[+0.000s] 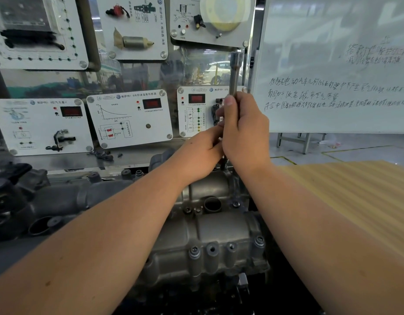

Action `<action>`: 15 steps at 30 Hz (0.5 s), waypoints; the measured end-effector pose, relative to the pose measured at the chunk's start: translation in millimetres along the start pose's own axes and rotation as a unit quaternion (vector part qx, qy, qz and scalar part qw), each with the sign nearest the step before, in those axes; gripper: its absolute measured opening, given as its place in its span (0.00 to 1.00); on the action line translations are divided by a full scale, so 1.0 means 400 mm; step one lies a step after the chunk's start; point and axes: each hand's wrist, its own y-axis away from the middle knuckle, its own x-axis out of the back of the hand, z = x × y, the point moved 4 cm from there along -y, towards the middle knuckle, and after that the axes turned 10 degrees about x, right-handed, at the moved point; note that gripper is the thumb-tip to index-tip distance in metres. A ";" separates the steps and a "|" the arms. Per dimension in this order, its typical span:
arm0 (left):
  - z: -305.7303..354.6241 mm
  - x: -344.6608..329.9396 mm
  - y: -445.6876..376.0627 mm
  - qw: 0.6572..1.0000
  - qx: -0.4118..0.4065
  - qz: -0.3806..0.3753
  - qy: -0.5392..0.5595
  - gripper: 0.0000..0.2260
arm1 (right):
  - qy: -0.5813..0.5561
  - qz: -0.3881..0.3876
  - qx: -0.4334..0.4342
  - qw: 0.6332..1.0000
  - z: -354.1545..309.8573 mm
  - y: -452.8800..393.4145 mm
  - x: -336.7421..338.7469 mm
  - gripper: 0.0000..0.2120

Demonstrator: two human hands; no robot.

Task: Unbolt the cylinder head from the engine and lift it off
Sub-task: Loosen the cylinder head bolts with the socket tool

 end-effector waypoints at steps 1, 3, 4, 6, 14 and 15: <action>0.002 -0.001 0.003 1.000 -0.002 -0.003 0.002 0.09 | 0.001 0.000 -0.003 1.000 0.000 0.000 0.000 0.13; 0.004 0.000 0.006 1.000 -0.002 -0.005 0.003 0.11 | -0.005 0.002 -0.010 1.000 0.001 0.001 0.000 0.13; 0.005 0.000 0.006 1.000 -0.001 -0.004 0.001 0.11 | -0.013 0.004 -0.015 1.000 0.003 0.001 0.000 0.13; 0.004 0.000 0.004 1.000 -0.001 -0.003 -0.002 0.11 | -0.025 0.003 -0.018 1.000 0.006 0.000 0.003 0.12; -0.004 -0.005 -0.001 1.000 0.006 -0.007 -0.011 0.08 | 0.001 -0.006 -0.020 1.000 0.007 0.000 -0.005 0.10; -0.004 -0.004 -0.001 1.000 0.004 -0.008 -0.013 0.07 | 0.000 -0.004 -0.021 1.000 0.007 -0.001 -0.003 0.10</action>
